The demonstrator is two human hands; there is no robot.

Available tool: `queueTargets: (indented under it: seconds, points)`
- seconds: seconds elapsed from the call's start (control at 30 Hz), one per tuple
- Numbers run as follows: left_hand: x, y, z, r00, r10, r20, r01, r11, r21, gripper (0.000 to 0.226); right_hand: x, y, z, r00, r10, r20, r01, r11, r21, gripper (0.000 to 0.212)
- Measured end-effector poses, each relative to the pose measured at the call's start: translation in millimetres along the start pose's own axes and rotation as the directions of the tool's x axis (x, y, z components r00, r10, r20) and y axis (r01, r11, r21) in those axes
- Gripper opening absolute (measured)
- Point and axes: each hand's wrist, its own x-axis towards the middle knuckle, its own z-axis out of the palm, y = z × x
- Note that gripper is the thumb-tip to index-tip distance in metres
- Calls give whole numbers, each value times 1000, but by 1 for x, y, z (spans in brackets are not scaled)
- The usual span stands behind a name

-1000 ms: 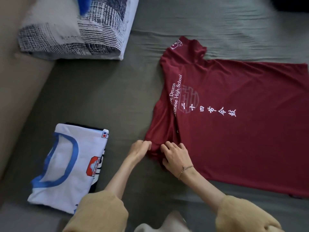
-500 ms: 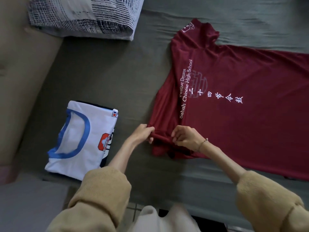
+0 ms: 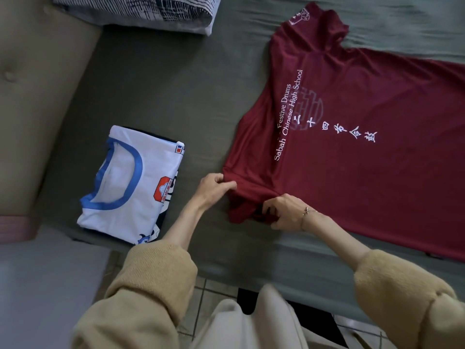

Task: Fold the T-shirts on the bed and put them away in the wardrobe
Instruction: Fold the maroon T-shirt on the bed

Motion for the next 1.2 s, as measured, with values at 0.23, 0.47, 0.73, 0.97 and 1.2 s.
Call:
queueTargets:
  seconds: [0.23, 0.47, 0.73, 0.97, 1.2]
  points:
    - [-2, -13, 7, 963, -185, 194, 161, 978, 135, 6, 7, 9, 5, 929, 32, 369, -21, 999, -36, 33]
    - [-1, -17, 11, 976, -217, 28, 185, 887, 422, 38, 9, 7, 4, 878, 2, 478, -38, 997, 65, 33]
    - [-13, -15, -4, 817, -401, 415, 290, 907, 305, 27, -8, 27, -11, 924, 339, 178, -369, 911, 181, 41]
    - [-35, -33, 19, 843, -368, 392, 440, 891, -109, 13, -20, 19, 26, 694, 519, 499, -714, 583, 387, 38]
    - [-50, -37, 24, 846, -374, 381, 367, 925, 93, 13, -27, 28, 26, 636, 350, 688, -752, 479, 452, 30]
